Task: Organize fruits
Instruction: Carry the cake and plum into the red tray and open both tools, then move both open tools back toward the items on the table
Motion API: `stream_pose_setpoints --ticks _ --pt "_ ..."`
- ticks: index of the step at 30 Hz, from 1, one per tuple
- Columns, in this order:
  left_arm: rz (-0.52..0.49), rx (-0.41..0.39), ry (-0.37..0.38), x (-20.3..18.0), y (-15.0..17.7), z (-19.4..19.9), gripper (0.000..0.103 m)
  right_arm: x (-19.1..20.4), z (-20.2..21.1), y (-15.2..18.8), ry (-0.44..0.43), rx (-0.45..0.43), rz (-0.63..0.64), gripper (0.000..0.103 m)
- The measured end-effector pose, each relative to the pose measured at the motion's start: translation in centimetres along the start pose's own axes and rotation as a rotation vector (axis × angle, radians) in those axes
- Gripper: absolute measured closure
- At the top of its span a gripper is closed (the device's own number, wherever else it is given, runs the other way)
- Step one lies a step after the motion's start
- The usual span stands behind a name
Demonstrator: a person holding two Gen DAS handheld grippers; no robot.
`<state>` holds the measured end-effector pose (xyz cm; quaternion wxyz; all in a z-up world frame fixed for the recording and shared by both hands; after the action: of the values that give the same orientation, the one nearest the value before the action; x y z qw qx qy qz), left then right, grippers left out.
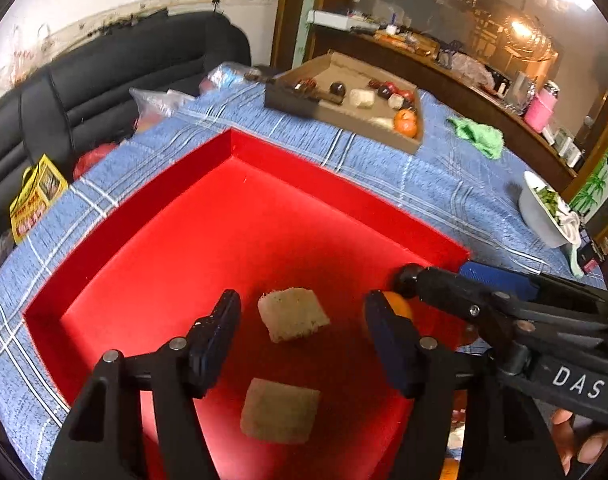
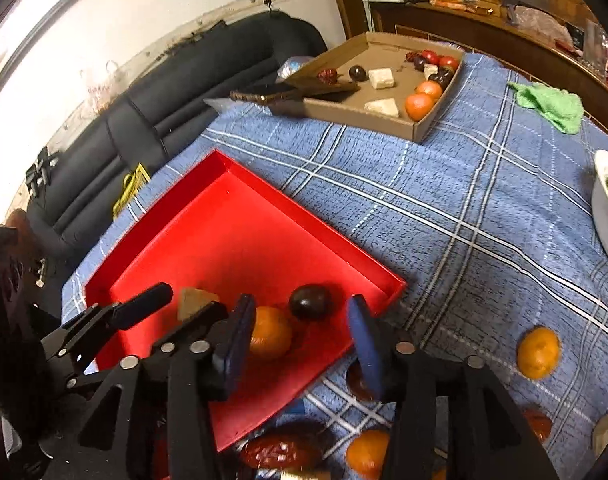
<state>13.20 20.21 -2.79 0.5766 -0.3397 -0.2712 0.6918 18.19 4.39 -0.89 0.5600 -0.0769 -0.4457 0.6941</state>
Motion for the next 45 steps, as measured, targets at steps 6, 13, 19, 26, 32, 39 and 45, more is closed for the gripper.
stream_pose_setpoints --ticks 6,13,19,26,32,39,45 --pt "0.013 -0.08 0.085 -2.4 -0.7 2.6 0.032 -1.6 5.1 -0.1 0.056 -0.12 -0.045 0.032" --pt "-0.034 -0.144 0.22 -7.3 0.6 5.6 0.029 -6.9 14.3 2.8 0.316 -0.308 -0.198 0.016" --pt "-0.076 -0.135 0.257 -9.6 2.2 5.9 0.027 -9.2 15.4 4.3 0.381 -0.309 -0.262 0.016" --pt "-0.054 -0.141 0.256 -9.8 1.7 6.2 0.027 -9.4 16.4 4.7 0.367 -0.31 -0.248 0.016" --pt "-0.119 -0.097 0.299 -12.8 2.5 6.1 0.027 -11.9 17.5 5.9 0.342 -0.252 -0.209 0.016" --pt "-0.198 -0.007 0.357 -17.9 4.8 4.6 0.031 -16.8 18.8 8.3 0.365 -0.174 -0.191 0.017" --pt "-0.238 0.06 0.353 -19.9 7.5 3.6 0.059 -19.4 18.3 9.5 0.342 -0.125 -0.204 0.022"
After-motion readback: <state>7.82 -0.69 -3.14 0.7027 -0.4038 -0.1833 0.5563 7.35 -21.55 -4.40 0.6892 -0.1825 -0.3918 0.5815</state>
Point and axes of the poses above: each gripper's, at about its wrist camera, not at the fingertips, and z roughly against the way its jaws point, x to its left, y to its underside, the point moved 7 cm from there along -z, roughly the way its jaws point, and after that the axes turned 13 degrees about -x, right-handed, at the moved point
